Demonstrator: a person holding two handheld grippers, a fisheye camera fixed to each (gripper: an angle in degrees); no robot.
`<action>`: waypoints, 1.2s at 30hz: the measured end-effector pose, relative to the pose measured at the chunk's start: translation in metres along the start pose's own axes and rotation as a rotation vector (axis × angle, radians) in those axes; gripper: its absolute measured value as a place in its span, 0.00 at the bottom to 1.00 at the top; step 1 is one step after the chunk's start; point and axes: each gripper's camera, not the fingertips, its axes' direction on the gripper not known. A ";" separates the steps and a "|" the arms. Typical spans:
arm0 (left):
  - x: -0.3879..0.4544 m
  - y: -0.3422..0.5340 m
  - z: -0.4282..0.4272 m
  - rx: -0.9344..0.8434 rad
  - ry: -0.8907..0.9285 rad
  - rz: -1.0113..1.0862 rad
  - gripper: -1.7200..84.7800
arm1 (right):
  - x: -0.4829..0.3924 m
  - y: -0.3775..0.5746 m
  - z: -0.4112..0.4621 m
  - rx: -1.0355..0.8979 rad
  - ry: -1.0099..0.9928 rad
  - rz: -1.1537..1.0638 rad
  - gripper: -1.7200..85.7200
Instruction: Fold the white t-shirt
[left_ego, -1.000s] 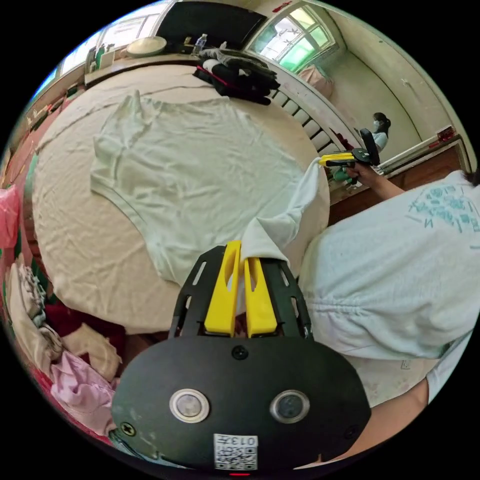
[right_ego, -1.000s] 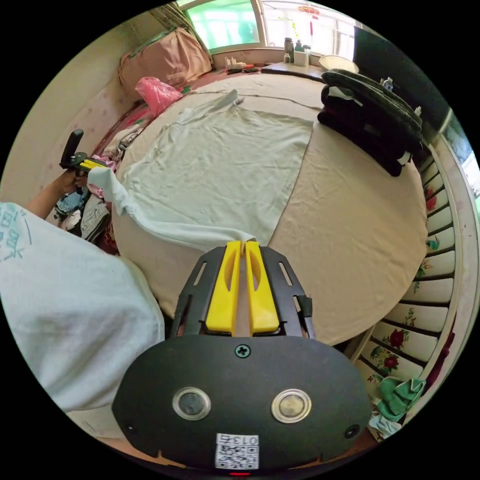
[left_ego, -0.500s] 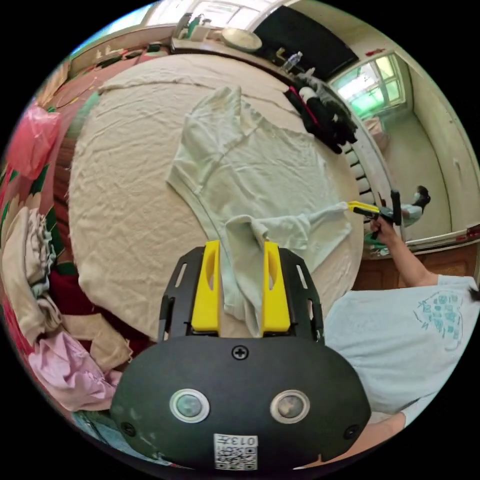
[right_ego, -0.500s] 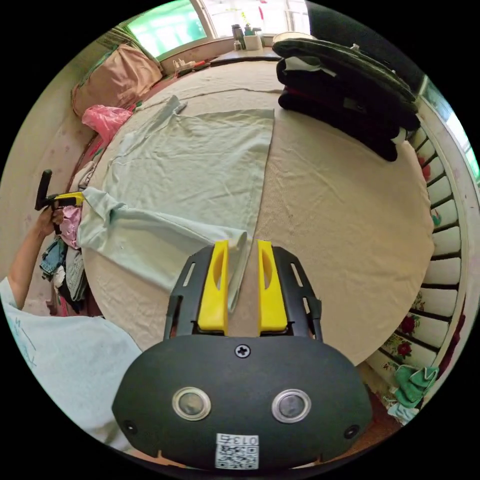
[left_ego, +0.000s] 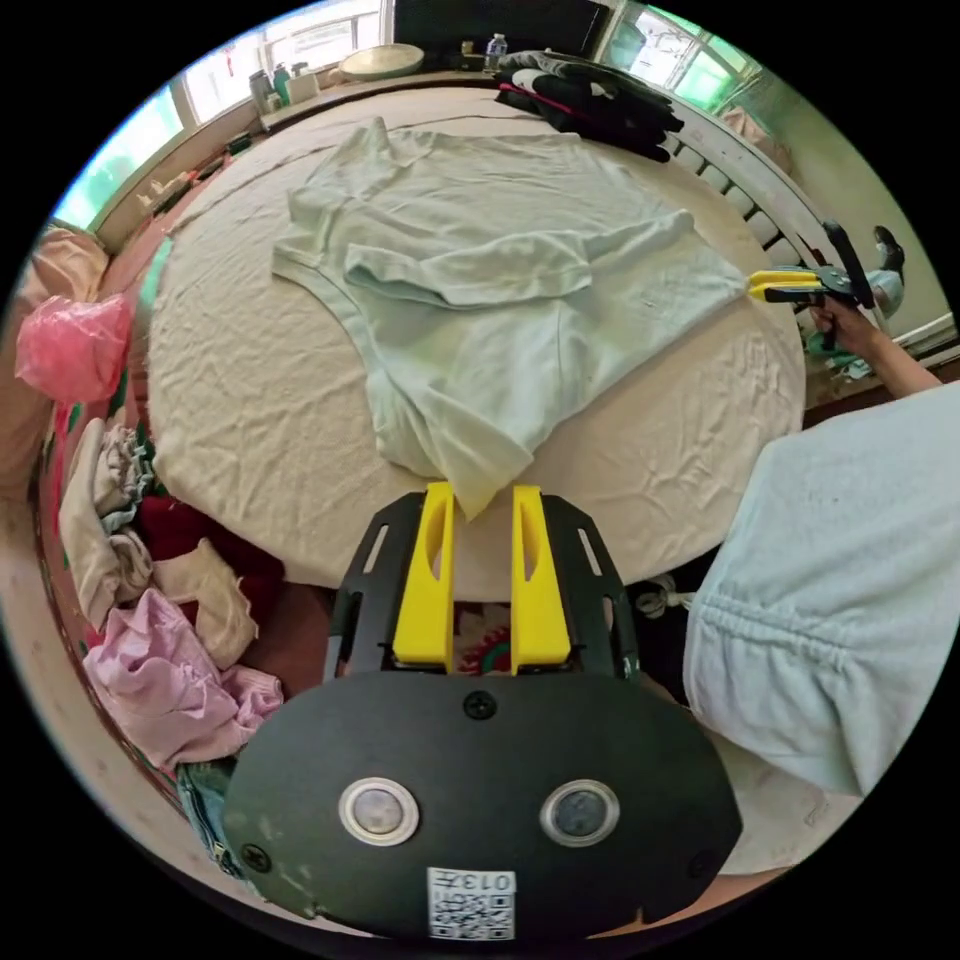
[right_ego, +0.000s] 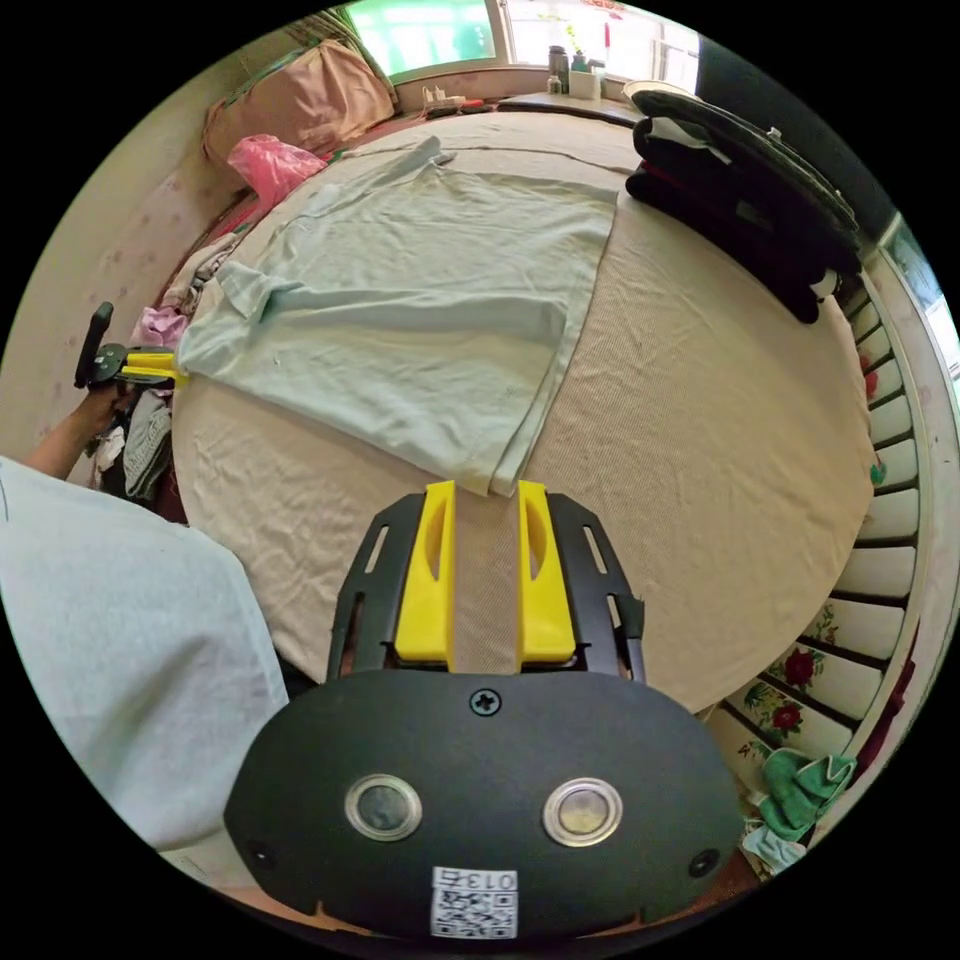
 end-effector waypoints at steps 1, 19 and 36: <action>0.001 -0.003 0.006 -0.034 -0.004 0.019 0.10 | 0.002 -0.002 0.001 -0.001 -0.012 0.006 0.13; 0.046 0.013 0.048 -0.263 -0.204 0.497 0.02 | 0.014 -0.026 0.009 -0.107 -0.020 -0.090 0.05; 0.028 0.020 0.037 -0.067 0.018 0.177 0.09 | 0.028 -0.026 0.068 -0.062 -0.027 0.017 0.09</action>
